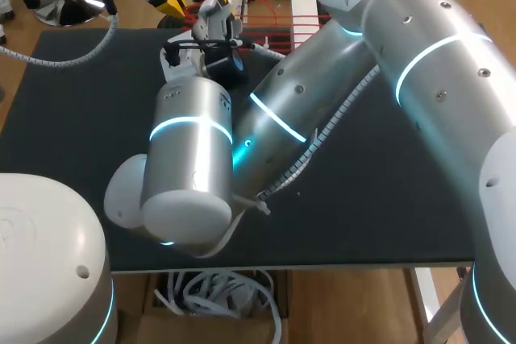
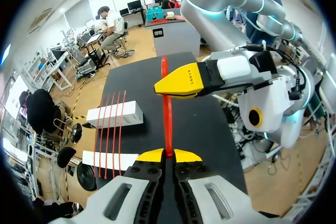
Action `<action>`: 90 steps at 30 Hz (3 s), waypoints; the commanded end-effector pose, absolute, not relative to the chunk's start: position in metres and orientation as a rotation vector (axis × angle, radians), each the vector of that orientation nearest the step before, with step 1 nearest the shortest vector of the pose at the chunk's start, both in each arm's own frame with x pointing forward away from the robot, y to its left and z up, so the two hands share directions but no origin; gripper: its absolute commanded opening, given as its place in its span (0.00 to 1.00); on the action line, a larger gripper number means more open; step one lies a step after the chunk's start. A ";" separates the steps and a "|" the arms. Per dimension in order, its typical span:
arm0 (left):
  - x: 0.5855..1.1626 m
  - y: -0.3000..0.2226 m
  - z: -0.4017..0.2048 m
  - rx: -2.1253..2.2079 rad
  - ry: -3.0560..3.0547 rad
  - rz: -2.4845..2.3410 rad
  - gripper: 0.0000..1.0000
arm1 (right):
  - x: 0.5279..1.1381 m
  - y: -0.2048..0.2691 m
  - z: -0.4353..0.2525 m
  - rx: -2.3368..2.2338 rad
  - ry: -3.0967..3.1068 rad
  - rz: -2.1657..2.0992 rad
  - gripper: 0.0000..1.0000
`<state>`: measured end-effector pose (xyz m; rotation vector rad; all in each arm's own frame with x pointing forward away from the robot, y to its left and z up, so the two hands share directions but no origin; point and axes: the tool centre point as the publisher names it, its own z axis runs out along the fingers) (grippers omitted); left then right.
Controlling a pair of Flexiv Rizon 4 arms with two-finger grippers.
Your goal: Grab the tape and strap the tape.
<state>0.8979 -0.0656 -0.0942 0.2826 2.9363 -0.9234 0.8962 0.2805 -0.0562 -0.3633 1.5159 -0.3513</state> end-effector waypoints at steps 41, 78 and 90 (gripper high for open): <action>0.898 -0.065 -0.093 0.283 2.940 -0.920 0.00 | 0.902 0.314 -0.069 -0.424 1.522 -0.313 0.00; 0.898 -0.065 -0.093 0.283 2.940 -0.920 0.00 | 0.874 0.307 -0.056 -0.426 1.509 -0.283 0.28; 0.898 -0.065 -0.093 0.283 2.940 -0.920 0.00 | 0.854 0.286 -0.042 -0.385 1.493 -0.290 0.28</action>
